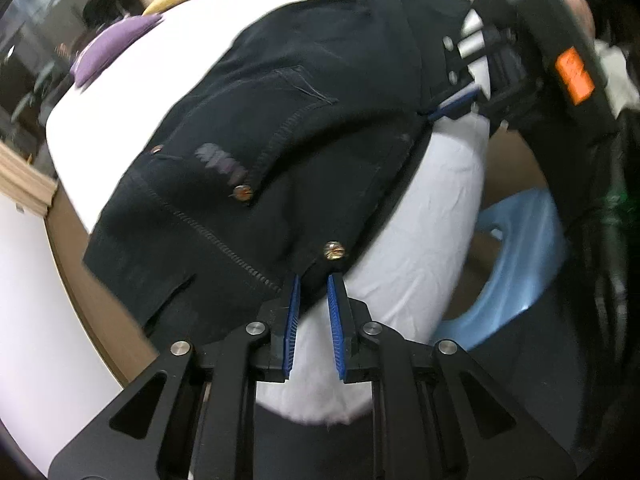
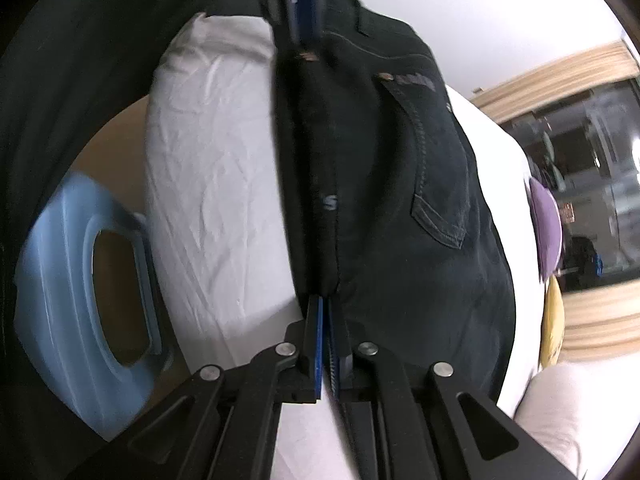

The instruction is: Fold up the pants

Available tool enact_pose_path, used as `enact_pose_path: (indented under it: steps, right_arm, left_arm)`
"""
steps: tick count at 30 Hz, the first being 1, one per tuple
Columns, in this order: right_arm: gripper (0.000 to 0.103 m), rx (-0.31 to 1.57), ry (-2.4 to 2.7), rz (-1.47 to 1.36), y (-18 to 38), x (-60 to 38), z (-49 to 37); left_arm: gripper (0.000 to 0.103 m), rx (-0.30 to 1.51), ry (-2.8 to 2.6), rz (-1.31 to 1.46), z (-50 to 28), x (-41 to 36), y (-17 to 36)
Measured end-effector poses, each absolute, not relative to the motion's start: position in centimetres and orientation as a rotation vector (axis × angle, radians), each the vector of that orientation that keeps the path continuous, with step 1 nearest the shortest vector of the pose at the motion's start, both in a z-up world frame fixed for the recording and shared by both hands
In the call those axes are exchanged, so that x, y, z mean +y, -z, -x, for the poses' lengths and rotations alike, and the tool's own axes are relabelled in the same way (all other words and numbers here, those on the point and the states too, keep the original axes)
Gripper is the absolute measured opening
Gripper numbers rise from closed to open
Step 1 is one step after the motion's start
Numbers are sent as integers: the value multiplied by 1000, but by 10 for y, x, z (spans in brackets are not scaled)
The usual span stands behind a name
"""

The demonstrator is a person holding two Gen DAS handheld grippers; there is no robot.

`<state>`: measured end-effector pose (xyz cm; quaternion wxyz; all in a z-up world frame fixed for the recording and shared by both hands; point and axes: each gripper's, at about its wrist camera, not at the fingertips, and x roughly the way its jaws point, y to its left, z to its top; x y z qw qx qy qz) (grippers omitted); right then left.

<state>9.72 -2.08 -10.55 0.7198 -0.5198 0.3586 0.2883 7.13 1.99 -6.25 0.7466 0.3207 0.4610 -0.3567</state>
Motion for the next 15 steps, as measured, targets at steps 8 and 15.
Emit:
enact_pose_path:
  steps: [8, 15]
  right_arm:
    - [37, 783, -546, 1010, 100, -24, -99]
    - [76, 804, -456, 530, 49, -97, -111]
  left_arm:
    - [14, 895, 716, -419, -108, -18, 32]
    - [14, 1026, 613, -348, -137, -42, 102]
